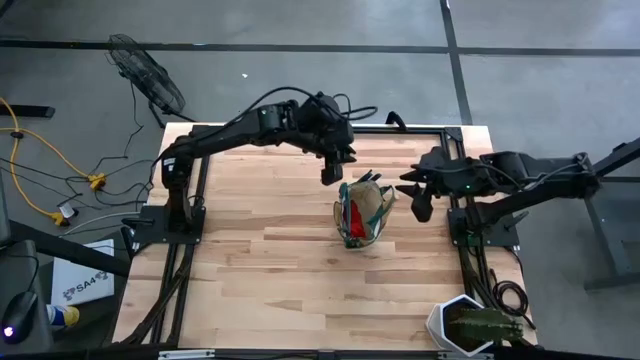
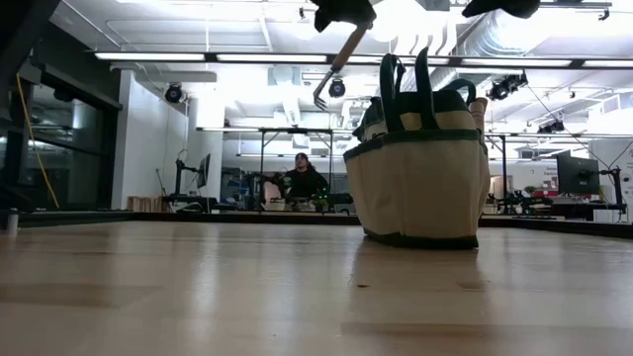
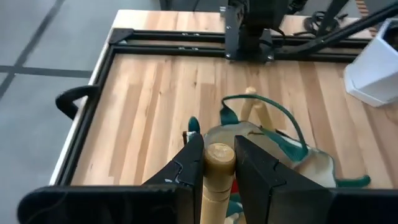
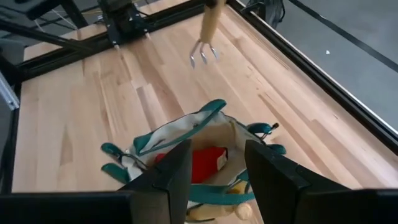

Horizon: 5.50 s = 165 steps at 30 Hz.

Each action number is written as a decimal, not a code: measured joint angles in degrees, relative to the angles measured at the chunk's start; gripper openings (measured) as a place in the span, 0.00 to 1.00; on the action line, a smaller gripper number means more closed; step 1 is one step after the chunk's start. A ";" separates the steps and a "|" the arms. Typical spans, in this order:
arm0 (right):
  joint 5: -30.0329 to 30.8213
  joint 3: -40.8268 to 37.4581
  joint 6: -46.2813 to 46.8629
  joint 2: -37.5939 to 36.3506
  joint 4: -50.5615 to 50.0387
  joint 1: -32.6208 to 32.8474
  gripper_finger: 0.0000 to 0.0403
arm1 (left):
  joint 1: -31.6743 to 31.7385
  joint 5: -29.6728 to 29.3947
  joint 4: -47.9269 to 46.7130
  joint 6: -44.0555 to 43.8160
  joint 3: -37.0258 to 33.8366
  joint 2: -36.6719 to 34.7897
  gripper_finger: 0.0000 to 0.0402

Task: Pick & Place Garden tools in Gardening bag
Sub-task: Put the brown hand rake into the white gardening bag

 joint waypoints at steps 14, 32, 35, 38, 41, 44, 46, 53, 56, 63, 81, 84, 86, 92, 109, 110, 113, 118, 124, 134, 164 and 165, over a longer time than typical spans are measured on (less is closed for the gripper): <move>7.05 0.00 3.72 -0.54 -0.75 2.38 0.35 | -4.94 -4.40 0.50 -1.34 -3.09 -2.04 0.15; 11.31 -0.09 11.28 -0.28 -1.33 2.38 0.35 | -4.86 6.84 21.30 -1.30 -17.60 -5.96 0.15; 11.50 -0.87 12.87 -0.22 -1.66 2.38 0.35 | -4.86 6.77 25.25 -1.08 -21.32 -9.31 0.15; 11.50 -2.23 15.22 -0.19 -1.76 2.38 0.35 | -4.49 5.92 26.45 -0.72 -25.32 -13.09 0.15; 11.45 -3.80 17.60 -0.19 -1.67 2.38 0.35 | -4.09 5.43 27.70 -1.47 -30.88 -17.13 0.15; 11.36 -4.80 19.12 -0.17 -1.61 2.38 0.35 | -4.03 3.97 31.49 -3.05 -37.59 -21.10 0.15; 11.39 -5.10 19.84 -0.19 -1.46 2.38 0.35 | -4.11 4.02 36.91 -4.79 -42.31 -23.45 0.15; 11.87 -5.16 20.64 -0.19 -0.29 2.38 0.35 | -4.14 5.96 58.26 -9.35 -57.05 -27.69 0.15; 11.89 -5.16 20.64 -0.19 0.29 2.38 0.35 | -4.14 6.42 63.25 -11.55 -61.08 -27.68 0.15; 11.89 -5.16 21.68 -0.19 0.57 2.38 0.35 | -4.14 6.81 66.02 -12.48 -64.56 -27.66 0.15; 12.06 -5.16 22.33 -0.19 0.61 2.38 0.35 | -4.14 4.80 68.10 -11.83 -64.60 -24.46 0.15; 12.53 -5.16 22.33 -0.19 0.67 2.38 0.35 | -4.14 4.82 68.36 -11.85 -64.60 -22.93 0.15; 12.60 -5.16 22.32 -0.19 0.81 2.38 0.35 | -4.14 5.43 69.89 -11.86 -64.60 -21.80 0.15; 12.69 -5.16 22.33 -0.19 1.11 2.38 0.35 | -4.14 6.07 72.46 -12.29 -64.60 -20.72 0.15; 12.74 -5.16 23.16 -0.19 1.09 2.38 0.35 | -4.14 6.32 73.05 -8.91 -64.60 -20.69 0.15; 12.74 -5.16 23.17 -0.19 1.09 2.37 0.35 | -4.14 6.45 73.42 -8.84 -64.60 -20.26 0.15; 12.74 -5.16 23.33 -0.19 1.07 2.38 0.35 | -4.14 8.22 74.45 -8.84 -64.54 -18.62 0.15; 12.74 -5.16 23.38 -0.19 1.07 2.38 0.35 | -4.14 8.60 74.66 -9.23 -64.53 -17.00 0.15; 12.74 -5.16 23.44 -0.19 1.07 2.37 0.35 | -4.14 8.43 75.36 -8.17 -64.55 -17.00 0.15; 12.92 -5.16 23.53 -0.19 1.07 2.37 0.35 | -4.18 9.11 75.58 -9.28 -64.38 -14.58 0.15; 12.72 -5.16 23.79 -0.02 1.07 2.38 0.35 | -5.32 6.51 88.50 -4.31 -64.60 -6.96 0.15; 12.72 -5.16 23.79 -0.02 1.07 2.37 0.35 | -5.32 6.50 88.25 -4.15 -64.60 -7.05 0.15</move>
